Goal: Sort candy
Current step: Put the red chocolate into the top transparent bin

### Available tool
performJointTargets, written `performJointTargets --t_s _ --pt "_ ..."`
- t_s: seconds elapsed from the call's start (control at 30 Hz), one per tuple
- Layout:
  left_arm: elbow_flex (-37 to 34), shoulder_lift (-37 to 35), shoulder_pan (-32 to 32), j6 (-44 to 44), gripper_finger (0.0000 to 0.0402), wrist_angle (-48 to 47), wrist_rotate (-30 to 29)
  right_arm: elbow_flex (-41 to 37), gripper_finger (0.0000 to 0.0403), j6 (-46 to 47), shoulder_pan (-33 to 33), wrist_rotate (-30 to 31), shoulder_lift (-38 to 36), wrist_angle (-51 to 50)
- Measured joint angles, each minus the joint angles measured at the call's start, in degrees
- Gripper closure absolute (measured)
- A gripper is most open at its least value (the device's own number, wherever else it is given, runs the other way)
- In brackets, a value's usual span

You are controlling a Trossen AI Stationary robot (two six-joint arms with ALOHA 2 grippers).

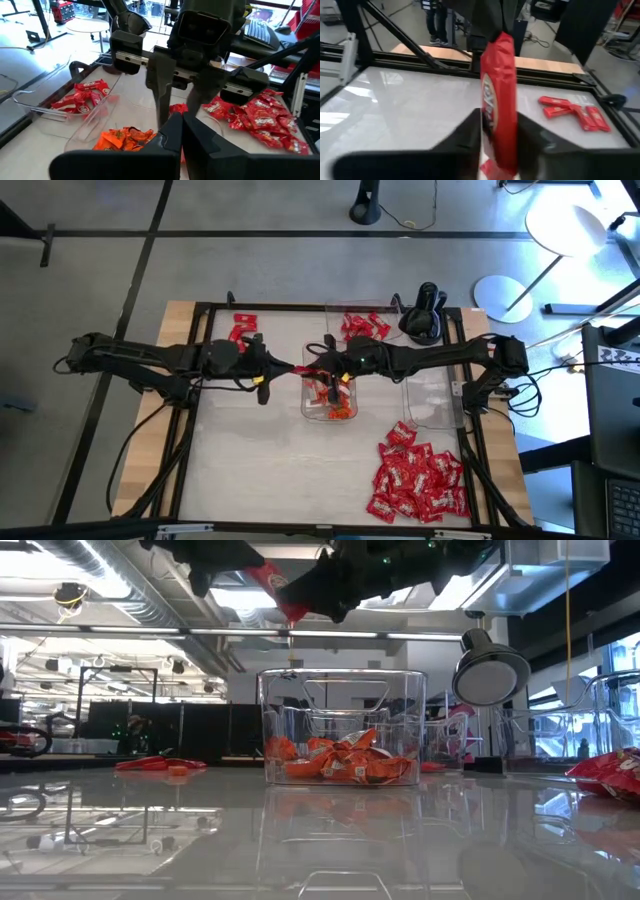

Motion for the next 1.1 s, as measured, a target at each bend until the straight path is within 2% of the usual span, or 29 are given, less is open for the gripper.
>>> performJointTargets --t_s 0.1,0.17,0.27,0.37,0.5,0.67,0.8,0.87,1.1 --pt "0.0 0.0 0.0 1.6 0.04 0.0 0.0 0.0 0.0384 -2.2 0.0 0.6 0.0 0.1" --pt "0.0 0.0 0.0 2.5 0.04 0.0 -0.1 0.0 0.0384 -2.4 0.0 0.6 0.0 0.5" --pt "0.0 0.0 0.5 2.4 0.04 0.1 0.0 0.0 0.0363 -2.3 0.0 0.6 0.0 0.5" --pt "0.0 0.0 1.2 1.4 0.0387 0.1 0.0 0.0 0.0365 -2.3 0.0 0.6 0.0 0.5" --pt "0.0 0.0 2.8 -0.9 0.0329 -0.2 0.0 0.0 0.0388 -2.3 0.0 1.8 0.0 0.6" --pt "0.0 -1.0 4.7 -0.6 0.0239 -1.9 0.0 -0.1 0.0383 -3.5 -0.5 5.4 -0.9 -2.3" --pt "0.0 -4.2 6.3 -0.4 0.0198 -7.3 -0.2 -0.1 0.0374 -4.5 -2.5 9.0 -5.2 -8.4" --pt "0.0 -5.8 7.3 -1.6 0.0189 -10.9 -1.9 -0.1 0.0377 -6.0 -4.1 11.7 -7.7 -11.8" --pt "-0.4 -7.4 10.0 -9.4 0.0185 -23.7 -15.0 0.0 0.0382 -8.5 -14.2 20.4 -13.7 -21.1"
